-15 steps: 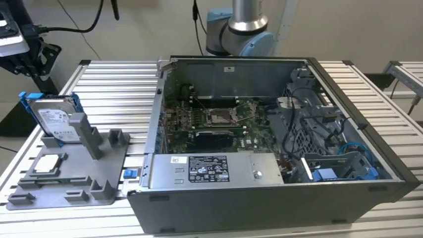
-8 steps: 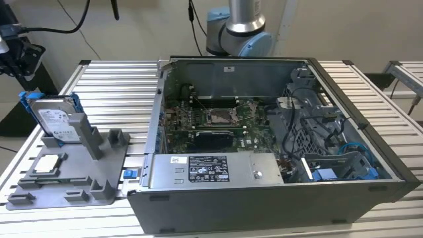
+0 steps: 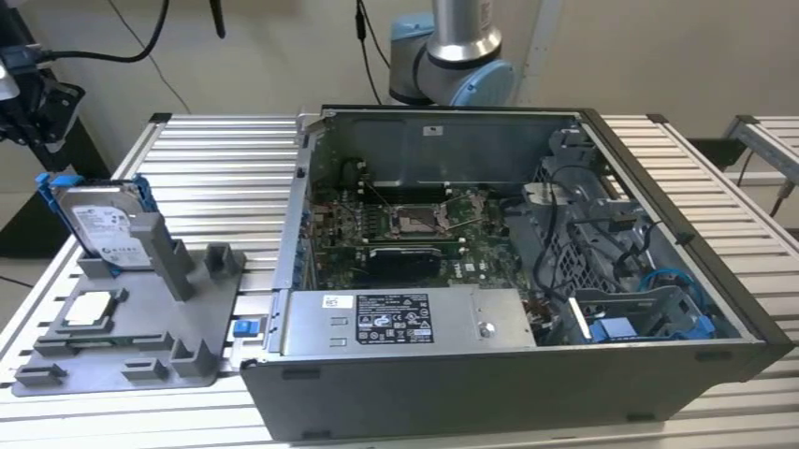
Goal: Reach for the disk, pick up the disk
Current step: 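Reach for the disk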
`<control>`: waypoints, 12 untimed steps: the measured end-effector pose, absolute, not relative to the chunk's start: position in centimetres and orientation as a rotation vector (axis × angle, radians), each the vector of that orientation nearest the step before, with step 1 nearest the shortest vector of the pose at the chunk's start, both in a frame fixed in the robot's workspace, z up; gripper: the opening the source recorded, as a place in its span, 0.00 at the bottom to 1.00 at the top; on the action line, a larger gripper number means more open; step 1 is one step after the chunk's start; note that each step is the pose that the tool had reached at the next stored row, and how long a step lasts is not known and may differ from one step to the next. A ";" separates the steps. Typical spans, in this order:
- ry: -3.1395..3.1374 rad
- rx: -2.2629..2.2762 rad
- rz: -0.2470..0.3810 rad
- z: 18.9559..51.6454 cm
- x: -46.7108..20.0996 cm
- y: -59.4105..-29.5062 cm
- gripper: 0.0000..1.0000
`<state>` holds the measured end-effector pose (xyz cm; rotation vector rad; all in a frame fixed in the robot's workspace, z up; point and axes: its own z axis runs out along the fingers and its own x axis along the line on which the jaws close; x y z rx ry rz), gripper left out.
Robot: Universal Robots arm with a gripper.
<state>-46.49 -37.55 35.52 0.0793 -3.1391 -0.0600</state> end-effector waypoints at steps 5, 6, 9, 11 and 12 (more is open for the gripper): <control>-3.139 0.085 -0.060 35.5 -46.5 -37.6 0.00; -3.139 0.086 -0.060 35.5 -46.5 -37.6 0.00; -3.139 0.089 -0.060 35.5 -46.5 -37.6 0.00; -3.139 0.089 -0.060 35.5 -46.5 -37.6 0.00; -3.139 0.089 -0.060 35.5 -46.5 -37.6 0.00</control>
